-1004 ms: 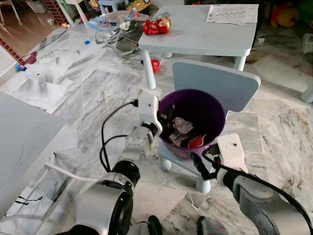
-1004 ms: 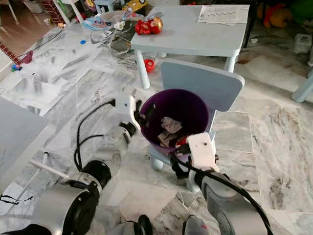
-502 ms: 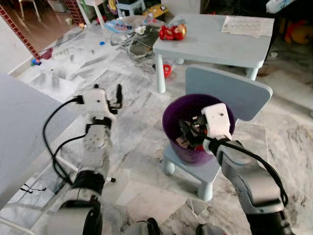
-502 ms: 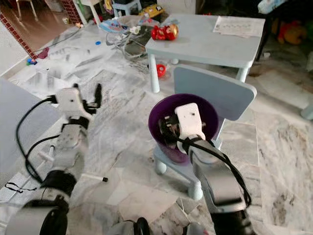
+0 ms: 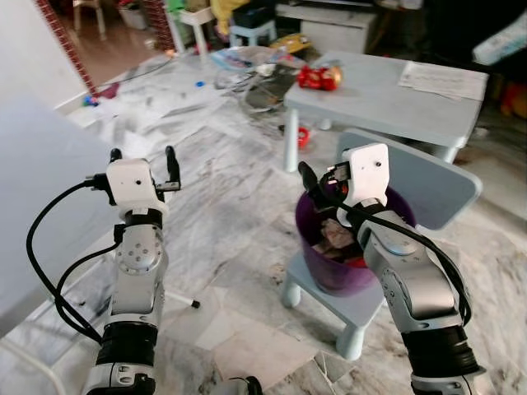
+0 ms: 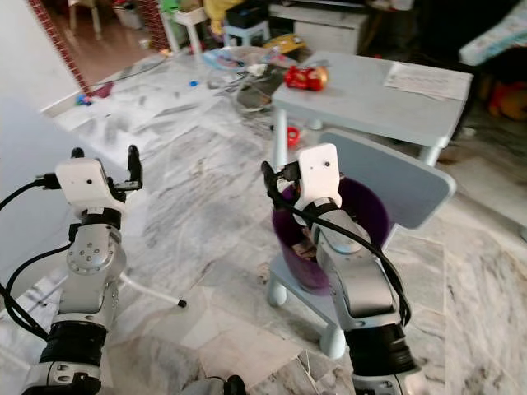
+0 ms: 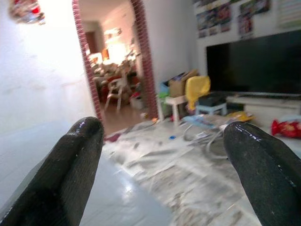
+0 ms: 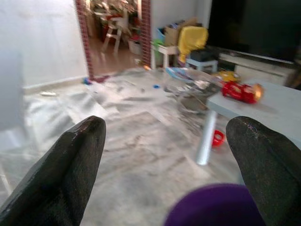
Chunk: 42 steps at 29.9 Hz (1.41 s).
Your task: Picking trash to rubbish bin
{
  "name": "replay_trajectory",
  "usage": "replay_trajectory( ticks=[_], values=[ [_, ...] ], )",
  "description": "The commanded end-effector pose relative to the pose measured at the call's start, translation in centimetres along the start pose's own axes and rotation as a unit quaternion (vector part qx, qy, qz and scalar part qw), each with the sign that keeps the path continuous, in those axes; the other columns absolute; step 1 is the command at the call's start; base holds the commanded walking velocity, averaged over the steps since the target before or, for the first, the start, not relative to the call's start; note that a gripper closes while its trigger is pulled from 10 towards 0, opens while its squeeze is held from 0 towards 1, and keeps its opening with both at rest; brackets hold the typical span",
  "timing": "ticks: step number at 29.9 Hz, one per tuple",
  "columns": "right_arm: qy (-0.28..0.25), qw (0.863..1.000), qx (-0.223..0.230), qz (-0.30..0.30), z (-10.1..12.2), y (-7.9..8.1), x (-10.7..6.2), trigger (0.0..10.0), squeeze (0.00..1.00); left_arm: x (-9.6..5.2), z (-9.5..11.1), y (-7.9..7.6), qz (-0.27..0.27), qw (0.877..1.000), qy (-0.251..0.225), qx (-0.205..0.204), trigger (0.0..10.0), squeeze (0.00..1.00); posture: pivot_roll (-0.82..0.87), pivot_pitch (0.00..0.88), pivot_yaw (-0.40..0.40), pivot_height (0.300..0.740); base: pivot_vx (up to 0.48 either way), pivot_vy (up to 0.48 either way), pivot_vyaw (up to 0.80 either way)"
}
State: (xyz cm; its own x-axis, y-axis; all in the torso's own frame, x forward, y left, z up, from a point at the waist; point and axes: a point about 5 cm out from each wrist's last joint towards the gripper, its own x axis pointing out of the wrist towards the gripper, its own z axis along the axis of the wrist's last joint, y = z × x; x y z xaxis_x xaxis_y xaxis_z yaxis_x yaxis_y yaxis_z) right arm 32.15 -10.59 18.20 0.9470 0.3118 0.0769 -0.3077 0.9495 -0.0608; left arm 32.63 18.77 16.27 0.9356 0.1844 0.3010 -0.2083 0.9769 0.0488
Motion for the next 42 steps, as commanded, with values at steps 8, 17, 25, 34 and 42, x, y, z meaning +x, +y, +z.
replay_trajectory(
  ticks=[8,17,25,34,42],
  values=[
    [-0.020,1.000,0.004,0.002,0.3,-0.2,0.5,10.0,0.00,0.9,1.9,-0.5,-0.003,1.000,-0.002,-0.007,10.0,0.00,-0.03,0.029,0.112,0.740,0.000,0.000,0.80],
    [-0.028,1.000,0.004,-0.002,0.5,-0.5,0.8,10.0,0.00,1.1,2.4,-0.6,0.007,1.000,0.013,-0.017,10.0,0.00,-0.03,0.031,0.114,0.740,0.000,0.000,0.80],
    [-0.035,0.999,0.009,0.006,0.6,-0.4,0.9,10.0,0.00,0.9,2.2,-0.2,0.017,1.000,0.025,-0.009,10.0,0.00,-0.02,0.036,0.109,0.740,0.000,0.000,0.80],
    [-0.042,0.999,0.010,0.018,0.8,0.0,0.9,10.0,0.00,0.6,1.8,-0.1,0.023,0.999,0.040,-0.013,10.0,0.00,-0.03,0.042,0.102,0.740,0.000,0.000,0.80],
    [-0.049,0.998,0.017,0.022,1.0,0.2,1.0,10.0,0.00,0.6,1.6,0.1,0.022,0.999,0.044,-0.010,10.0,0.00,-0.03,0.045,0.099,0.740,0.000,0.000,0.78]
  ],
)
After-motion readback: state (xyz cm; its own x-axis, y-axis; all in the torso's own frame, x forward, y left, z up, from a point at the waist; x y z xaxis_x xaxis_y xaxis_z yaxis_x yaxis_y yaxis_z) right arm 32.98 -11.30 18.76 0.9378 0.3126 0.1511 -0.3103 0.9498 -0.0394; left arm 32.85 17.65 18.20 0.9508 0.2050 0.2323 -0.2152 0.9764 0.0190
